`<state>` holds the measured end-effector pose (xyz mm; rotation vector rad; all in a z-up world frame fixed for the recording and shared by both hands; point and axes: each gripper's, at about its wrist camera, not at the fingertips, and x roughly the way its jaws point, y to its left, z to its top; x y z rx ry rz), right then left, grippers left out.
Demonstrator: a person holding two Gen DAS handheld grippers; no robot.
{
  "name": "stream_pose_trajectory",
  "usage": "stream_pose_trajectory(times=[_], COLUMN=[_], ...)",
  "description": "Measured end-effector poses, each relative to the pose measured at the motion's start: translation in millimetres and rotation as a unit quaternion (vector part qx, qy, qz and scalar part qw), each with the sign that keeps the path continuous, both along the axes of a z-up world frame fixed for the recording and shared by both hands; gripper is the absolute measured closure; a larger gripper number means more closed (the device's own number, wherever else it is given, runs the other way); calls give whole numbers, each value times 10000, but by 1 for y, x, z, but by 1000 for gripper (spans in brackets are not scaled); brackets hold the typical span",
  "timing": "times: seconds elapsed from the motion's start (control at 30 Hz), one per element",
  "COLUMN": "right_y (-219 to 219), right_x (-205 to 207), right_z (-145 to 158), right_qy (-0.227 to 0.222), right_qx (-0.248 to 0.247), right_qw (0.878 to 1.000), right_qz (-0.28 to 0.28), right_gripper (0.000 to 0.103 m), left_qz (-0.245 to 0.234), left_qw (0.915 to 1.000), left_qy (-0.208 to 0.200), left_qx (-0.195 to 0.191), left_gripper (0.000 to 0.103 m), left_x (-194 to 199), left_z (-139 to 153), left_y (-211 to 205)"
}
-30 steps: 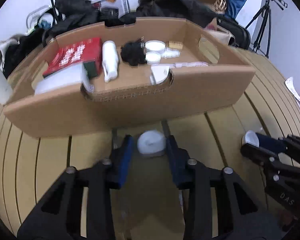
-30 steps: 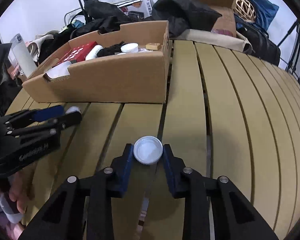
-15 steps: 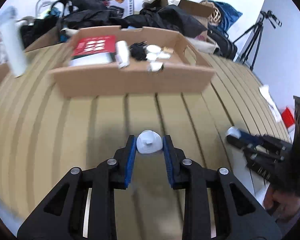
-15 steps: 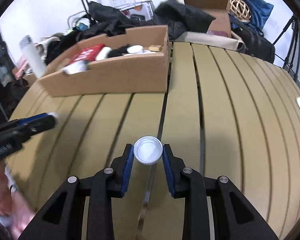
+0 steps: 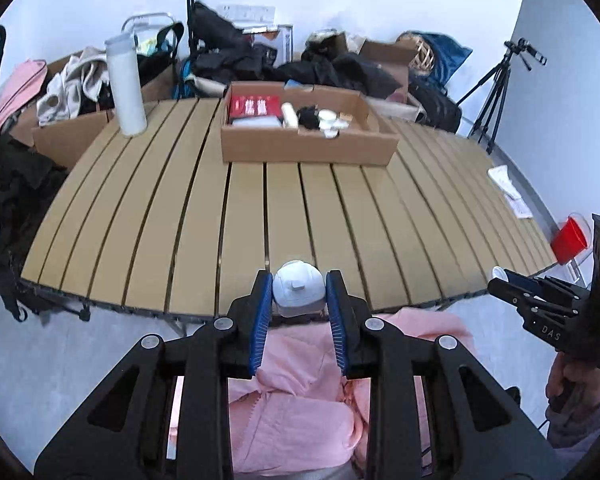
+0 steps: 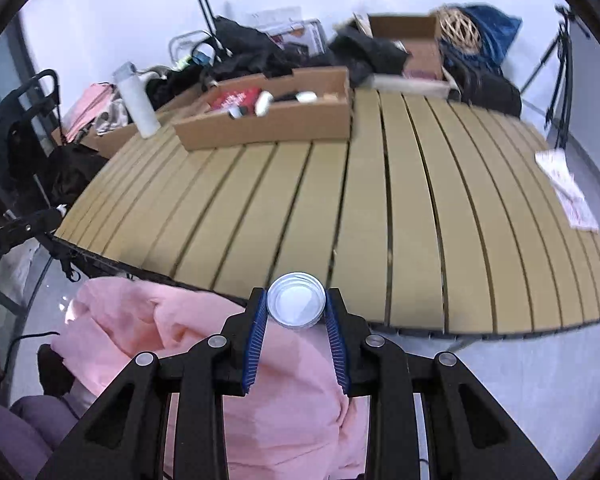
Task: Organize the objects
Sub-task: 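Carry both lids into the cardboard tray and open both grippers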
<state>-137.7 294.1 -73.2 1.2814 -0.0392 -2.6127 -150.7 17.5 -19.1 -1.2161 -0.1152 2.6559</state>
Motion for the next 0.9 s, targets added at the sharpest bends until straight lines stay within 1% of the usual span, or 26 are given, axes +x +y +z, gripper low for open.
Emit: stream_pose_trajectory(times=[0.1, 0.13, 0.17, 0.2, 0.23, 0.27, 0.3, 0.33, 0.37, 0.4, 0.43, 0.5, 0.53, 0.6, 0.63, 0.67, 0.7, 0.73, 0.8, 0.9], right_y=[-3, -2, -1, 1, 7, 11, 14, 17, 19, 19, 20, 17, 13, 7, 5, 1, -2, -9, -19, -41], right_x=[-5, -11, -16, -23, -33, -42, -52, -65, -79, -91, -114, -153, -181, -226, -249, -269, -289, -315, -352, -395], right_z=[12, 20, 28, 41, 61, 79, 98, 125, 146, 161, 179, 196, 200, 194, 185, 173, 160, 136, 97, 33], right_qy=[173, 216, 260, 347, 467, 575, 733, 956, 1081, 1135, 1148, 1100, 1058, 907, 793, 680, 538, 321, -69, -653], right_qx=[12, 14, -17, -129, -350, -430, -368, -214, -171, -180, -214, -203, -118, -45, -75, -82, -108, -100, -61, 221], right_qw=[9998, 9997, 9995, 9989, 9973, 9959, 9947, 9926, 9903, 9889, 9879, 9874, 9883, 9906, 9918, 9929, 9942, 9956, 9969, 9947], right_qz=[52, 107, 175, 276, 437, 546, 625, 722, 851, 941, 1024, 1120, 1096, 1019, 996, 969, 926, 879, 786, 764], right_gripper=[71, 71, 71, 71, 71, 71, 71, 71, 71, 71, 71, 71, 71, 71, 71, 71, 71, 71, 71, 71], left_qz=[-58, -97, -209, -257, -301, -357, -407, -473, -595, -703, -817, -1003, -1002, -978, -969, -915, -885, -872, -908, -681], left_qw=[9998, 9996, 9991, 9986, 9979, 9972, 9967, 9960, 9950, 9942, 9937, 9928, 9928, 9932, 9934, 9939, 9937, 9920, 9876, 9832], left_qy=[124, 181, 329, 432, 555, 639, 679, 696, 681, 649, 529, 197, 59, -61, -147, -297, -417, -705, -1108, -1631], left_qx=[143, 171, 159, 146, 125, 144, 199, 301, 430, 498, 548, 630, 657, 629, 598, 536, 542, 586, 639, 456], left_gripper=[79, 79, 79, 79, 79, 79, 79, 79, 79, 79, 79, 79, 79, 79, 79, 79, 79, 79, 79, 79], left_x=[-6, -11, -21, -27, -38, -52, -64, -78, -96, -112, -137, -172, -192, -225, -240, -264, -274, -297, -324, -360], left_z=[14, 22, 38, 49, 66, 85, 100, 115, 130, 139, 146, 146, 141, 127, 115, 94, 81, 52, 11, -56], left_y=[-4, -5, -7, -9, -11, -13, -15, -16, -15, -11, -4, 10, 18, 32, 41, 50, 53, 59, 65, 72])
